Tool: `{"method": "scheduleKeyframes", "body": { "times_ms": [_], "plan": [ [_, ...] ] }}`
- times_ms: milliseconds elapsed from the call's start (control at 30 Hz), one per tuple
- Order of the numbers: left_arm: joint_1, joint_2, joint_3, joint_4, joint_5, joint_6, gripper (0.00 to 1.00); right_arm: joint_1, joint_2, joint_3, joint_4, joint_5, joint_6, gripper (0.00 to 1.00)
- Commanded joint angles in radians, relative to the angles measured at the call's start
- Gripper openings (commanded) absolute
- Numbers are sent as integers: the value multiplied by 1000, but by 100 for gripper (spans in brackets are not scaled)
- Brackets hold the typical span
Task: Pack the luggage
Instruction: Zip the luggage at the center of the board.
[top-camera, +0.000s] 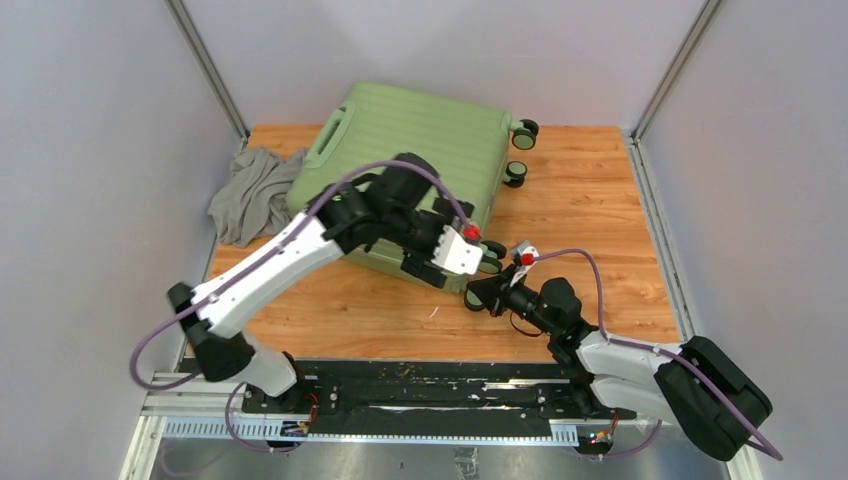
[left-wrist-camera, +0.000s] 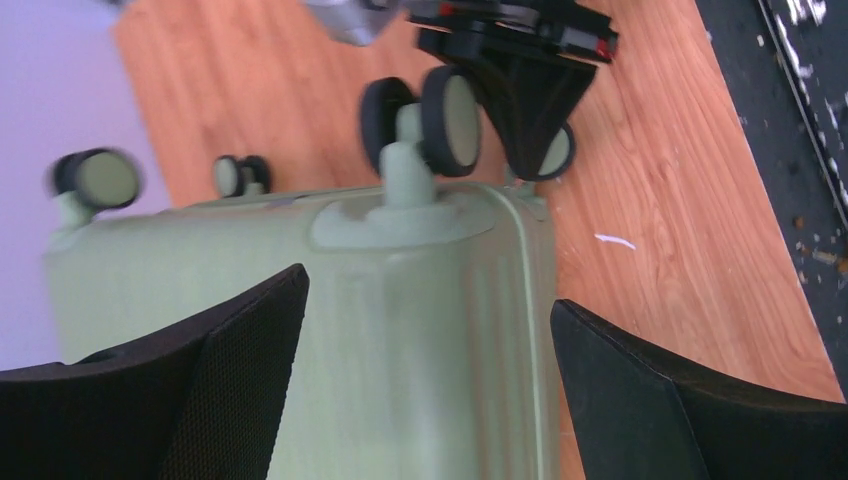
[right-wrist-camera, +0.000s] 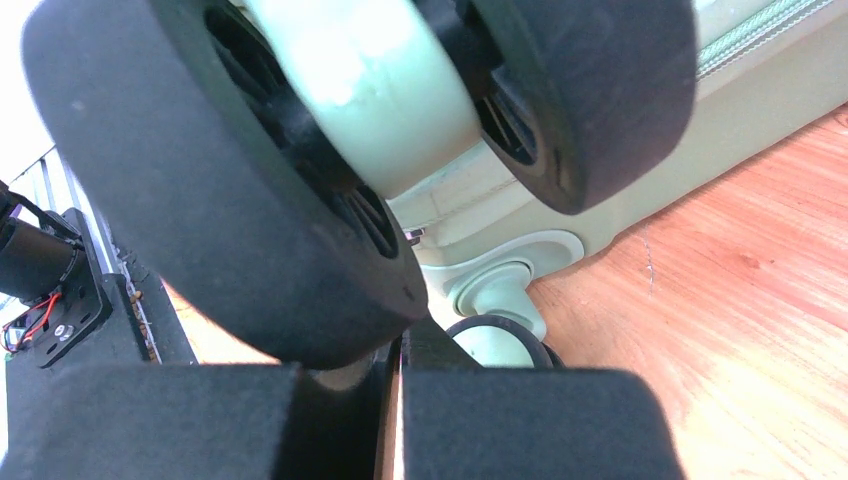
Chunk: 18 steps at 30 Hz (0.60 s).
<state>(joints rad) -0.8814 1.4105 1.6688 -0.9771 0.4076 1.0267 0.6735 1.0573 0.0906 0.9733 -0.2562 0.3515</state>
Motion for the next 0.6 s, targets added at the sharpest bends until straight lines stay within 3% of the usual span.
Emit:
{"method": "scheduleKeyframes", "body": {
  "times_ms": [0,233,367,567],
  "plan": [
    [-77,152,69,-57,-89,162,96,16,-1,-27,-11,21,9,0],
    [-151,346,189,-56,-172,167,95,15,-9,-33,-8,20,7,0],
    [-154,446,283,-57,-286,90,92,15,-22,-42,-6,22,6,0],
    [-154,507,323,-55,-318,-10,91,15,-26,-49,5,16,8,0]
  ]
}}
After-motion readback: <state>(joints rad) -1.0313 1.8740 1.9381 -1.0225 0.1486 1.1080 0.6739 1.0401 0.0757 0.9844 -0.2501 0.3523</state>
